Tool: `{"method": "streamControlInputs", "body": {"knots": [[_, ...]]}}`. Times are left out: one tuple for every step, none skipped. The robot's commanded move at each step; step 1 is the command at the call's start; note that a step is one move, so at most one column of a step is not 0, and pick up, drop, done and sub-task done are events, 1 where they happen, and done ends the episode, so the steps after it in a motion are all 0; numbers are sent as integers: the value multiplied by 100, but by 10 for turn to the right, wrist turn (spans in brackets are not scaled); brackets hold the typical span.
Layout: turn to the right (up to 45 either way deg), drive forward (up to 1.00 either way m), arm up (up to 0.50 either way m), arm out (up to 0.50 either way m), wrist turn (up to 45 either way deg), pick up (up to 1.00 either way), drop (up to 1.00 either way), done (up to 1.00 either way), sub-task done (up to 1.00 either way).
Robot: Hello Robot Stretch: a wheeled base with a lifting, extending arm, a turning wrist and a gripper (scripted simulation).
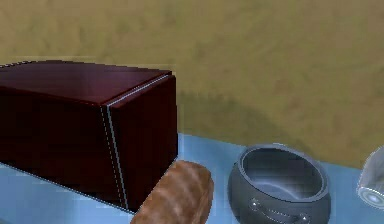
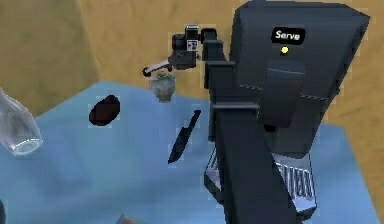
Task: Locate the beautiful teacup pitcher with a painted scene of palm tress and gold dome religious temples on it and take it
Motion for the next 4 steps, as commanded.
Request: {"method": "streamControlInputs", "body": {"knots": [[0, 0, -8, 0, 0, 0, 0, 0, 0], [0, 0, 0, 0, 0, 100, 0, 0, 0], [0, 0, 8, 0, 0, 0, 0, 0, 0], [0, 0, 0, 0, 0, 0, 0, 100, 0]]}}
